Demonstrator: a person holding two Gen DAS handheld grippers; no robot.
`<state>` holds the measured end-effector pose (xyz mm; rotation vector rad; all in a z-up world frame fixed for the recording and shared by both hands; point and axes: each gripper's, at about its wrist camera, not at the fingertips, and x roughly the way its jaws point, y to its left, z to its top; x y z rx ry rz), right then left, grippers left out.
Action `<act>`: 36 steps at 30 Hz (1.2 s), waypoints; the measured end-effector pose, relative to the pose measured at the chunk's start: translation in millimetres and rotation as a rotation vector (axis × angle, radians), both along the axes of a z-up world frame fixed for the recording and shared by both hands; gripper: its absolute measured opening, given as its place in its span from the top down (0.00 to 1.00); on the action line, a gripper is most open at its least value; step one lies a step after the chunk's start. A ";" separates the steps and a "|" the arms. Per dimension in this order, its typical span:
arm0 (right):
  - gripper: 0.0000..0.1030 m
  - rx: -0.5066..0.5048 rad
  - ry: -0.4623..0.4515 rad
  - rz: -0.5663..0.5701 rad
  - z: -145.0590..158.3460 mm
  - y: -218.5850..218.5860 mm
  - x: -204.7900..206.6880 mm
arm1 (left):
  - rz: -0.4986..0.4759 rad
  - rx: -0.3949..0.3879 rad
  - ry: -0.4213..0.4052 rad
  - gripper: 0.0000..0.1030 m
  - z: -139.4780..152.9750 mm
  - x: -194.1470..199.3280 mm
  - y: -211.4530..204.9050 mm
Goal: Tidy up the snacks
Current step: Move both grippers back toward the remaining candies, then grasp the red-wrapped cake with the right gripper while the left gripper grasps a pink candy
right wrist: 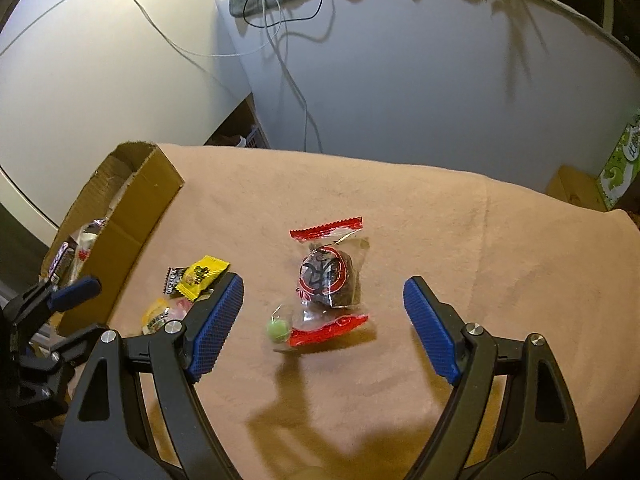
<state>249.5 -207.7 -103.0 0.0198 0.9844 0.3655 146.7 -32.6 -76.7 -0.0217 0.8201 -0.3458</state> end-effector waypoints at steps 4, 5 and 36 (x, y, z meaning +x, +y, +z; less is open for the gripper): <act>0.18 0.002 0.009 0.013 -8.5 2.3 4.8 | -0.022 0.027 0.018 0.55 -9.0 3.2 -13.1; 0.18 0.000 0.011 0.015 -10.6 3.1 6.4 | -0.028 0.033 0.023 0.55 -11.2 5.7 -15.2; 0.32 -0.018 0.058 0.007 -39.1 1.9 29.3 | -0.163 0.205 0.045 0.55 -48.7 19.5 -49.6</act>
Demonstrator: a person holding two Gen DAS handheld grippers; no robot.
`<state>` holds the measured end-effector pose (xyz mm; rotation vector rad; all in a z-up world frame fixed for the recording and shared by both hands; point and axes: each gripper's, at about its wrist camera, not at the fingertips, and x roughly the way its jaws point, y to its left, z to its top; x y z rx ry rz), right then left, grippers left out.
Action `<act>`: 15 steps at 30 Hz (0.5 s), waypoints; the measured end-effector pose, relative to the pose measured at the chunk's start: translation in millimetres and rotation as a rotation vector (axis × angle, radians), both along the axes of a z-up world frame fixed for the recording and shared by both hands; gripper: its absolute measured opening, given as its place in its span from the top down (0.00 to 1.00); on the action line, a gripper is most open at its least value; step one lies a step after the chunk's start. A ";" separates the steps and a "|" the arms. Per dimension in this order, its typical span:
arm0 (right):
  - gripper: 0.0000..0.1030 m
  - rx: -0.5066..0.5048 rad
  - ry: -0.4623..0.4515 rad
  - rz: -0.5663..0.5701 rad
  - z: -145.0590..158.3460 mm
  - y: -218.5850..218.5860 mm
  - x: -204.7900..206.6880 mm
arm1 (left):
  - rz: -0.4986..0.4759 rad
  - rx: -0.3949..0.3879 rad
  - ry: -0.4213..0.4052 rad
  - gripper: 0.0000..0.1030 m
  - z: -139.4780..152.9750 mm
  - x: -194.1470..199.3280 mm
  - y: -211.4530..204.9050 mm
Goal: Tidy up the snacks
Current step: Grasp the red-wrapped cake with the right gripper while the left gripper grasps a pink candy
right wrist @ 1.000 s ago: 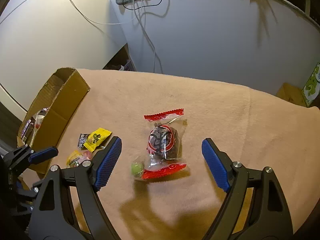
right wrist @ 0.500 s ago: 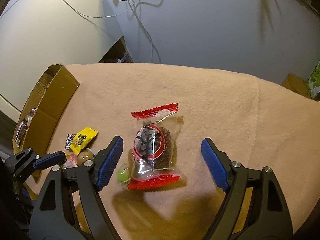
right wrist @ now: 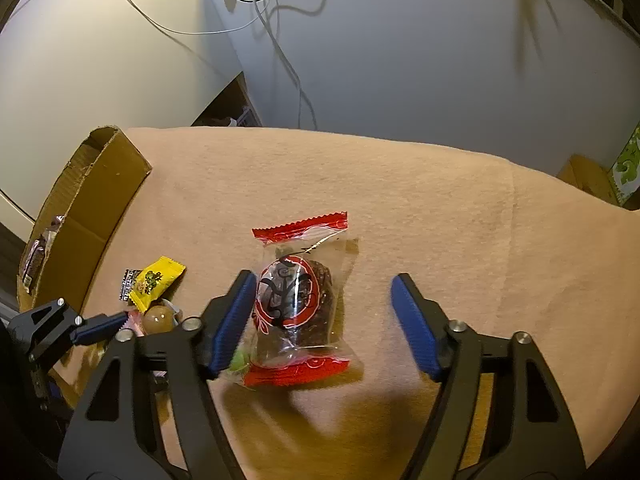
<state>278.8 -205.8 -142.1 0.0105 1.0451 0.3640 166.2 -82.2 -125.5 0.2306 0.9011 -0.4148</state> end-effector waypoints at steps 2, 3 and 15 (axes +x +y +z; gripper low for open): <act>0.33 0.004 0.001 0.001 0.6 -0.5 -0.7 | -0.011 0.007 0.001 0.55 -1.1 0.2 -1.5; 0.34 0.003 0.001 0.003 0.7 -0.3 -1.0 | -0.013 0.010 0.002 0.55 -1.9 0.0 -2.6; 0.54 -0.031 -0.011 0.030 3.9 4.8 -4.4 | -0.113 0.043 -0.002 0.80 -3.9 0.6 -19.9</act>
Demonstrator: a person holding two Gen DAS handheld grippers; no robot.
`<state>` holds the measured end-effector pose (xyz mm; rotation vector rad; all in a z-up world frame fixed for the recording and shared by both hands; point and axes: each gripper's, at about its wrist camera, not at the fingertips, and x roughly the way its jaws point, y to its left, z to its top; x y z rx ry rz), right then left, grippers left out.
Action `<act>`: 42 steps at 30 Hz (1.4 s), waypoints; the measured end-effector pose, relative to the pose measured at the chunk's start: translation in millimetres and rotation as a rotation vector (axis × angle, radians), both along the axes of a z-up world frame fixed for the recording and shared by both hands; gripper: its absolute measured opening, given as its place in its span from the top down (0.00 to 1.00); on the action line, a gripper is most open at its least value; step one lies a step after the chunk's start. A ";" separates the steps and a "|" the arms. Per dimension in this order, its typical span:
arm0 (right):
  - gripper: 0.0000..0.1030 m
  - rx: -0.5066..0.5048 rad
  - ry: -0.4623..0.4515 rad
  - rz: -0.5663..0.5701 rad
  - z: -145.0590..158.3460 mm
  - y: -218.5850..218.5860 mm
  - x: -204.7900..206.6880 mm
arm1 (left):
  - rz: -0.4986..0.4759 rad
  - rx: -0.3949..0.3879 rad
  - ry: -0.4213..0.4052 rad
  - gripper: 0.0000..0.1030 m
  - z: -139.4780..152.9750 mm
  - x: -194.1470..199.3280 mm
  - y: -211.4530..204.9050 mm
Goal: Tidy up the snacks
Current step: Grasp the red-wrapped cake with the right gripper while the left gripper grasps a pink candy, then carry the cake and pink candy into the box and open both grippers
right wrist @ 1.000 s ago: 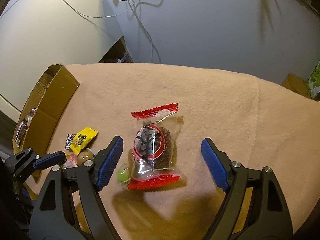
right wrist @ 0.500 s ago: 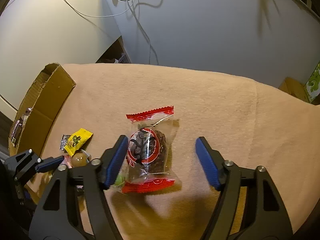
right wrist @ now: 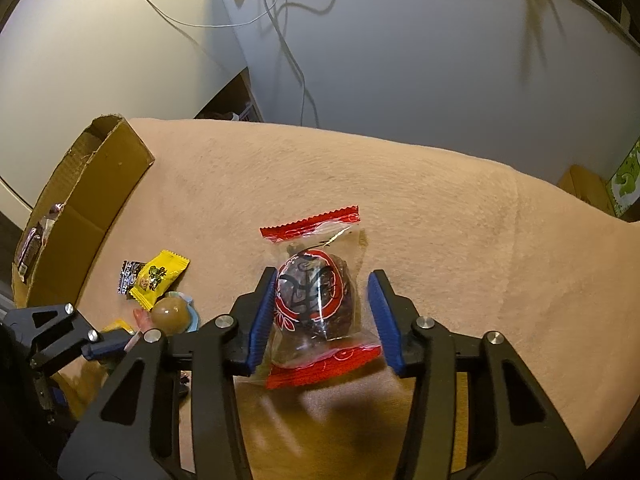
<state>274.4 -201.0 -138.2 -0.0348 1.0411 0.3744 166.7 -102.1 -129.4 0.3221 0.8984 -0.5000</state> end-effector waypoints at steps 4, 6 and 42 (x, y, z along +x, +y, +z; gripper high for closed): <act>0.55 0.005 -0.006 0.001 0.7 -2.6 -2.0 | 0.014 -0.035 0.011 0.89 0.1 1.4 0.7; 0.56 0.007 -0.010 0.001 0.5 -3.4 -3.9 | 0.026 -0.061 0.023 0.93 0.6 2.6 2.5; 0.61 0.091 -0.069 -0.006 36.5 -14.0 -52.3 | 0.108 -0.259 -0.025 0.96 43.7 -15.7 37.4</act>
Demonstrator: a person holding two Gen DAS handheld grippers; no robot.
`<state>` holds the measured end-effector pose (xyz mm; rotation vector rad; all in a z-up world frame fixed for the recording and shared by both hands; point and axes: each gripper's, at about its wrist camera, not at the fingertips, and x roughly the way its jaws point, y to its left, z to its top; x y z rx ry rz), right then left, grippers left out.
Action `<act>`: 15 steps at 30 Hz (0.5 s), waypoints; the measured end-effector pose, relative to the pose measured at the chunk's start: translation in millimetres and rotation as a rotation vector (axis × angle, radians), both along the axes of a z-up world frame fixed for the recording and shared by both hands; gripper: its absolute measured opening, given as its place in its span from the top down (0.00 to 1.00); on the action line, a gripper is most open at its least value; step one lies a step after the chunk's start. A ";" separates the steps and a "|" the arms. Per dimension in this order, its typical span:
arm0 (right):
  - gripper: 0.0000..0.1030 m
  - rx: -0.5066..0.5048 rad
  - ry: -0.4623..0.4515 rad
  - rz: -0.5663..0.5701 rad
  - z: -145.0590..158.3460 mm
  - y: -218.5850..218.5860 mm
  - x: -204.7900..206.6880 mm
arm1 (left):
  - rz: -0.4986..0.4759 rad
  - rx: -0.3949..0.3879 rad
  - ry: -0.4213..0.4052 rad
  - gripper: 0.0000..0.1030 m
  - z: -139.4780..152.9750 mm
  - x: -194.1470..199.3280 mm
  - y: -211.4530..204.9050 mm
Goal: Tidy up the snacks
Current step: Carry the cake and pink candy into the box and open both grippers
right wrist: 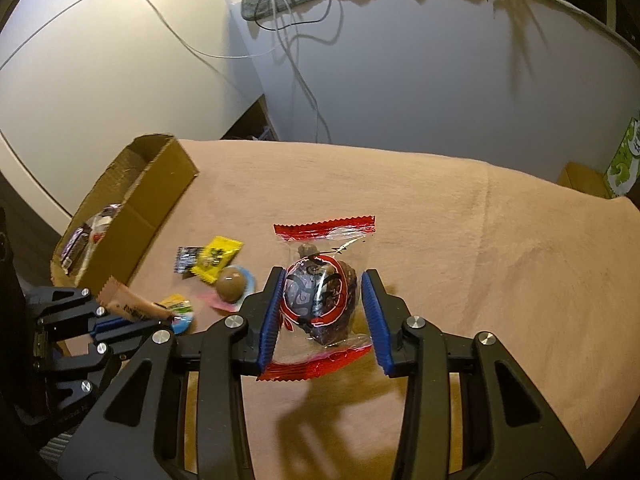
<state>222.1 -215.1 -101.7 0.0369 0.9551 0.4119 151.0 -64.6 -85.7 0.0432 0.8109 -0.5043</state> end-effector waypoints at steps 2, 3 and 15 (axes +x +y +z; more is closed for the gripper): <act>0.61 0.001 -0.008 0.008 5.8 6.1 -4.1 | 0.011 -0.005 -0.013 0.96 5.0 -3.6 6.7; 0.61 0.002 -0.014 0.014 9.3 10.5 -6.0 | 0.015 -0.006 -0.017 0.96 6.8 -5.2 8.4; 0.61 -0.003 -0.043 0.084 28.7 64.6 -10.9 | 0.108 -0.021 -0.065 0.96 28.6 -13.8 58.2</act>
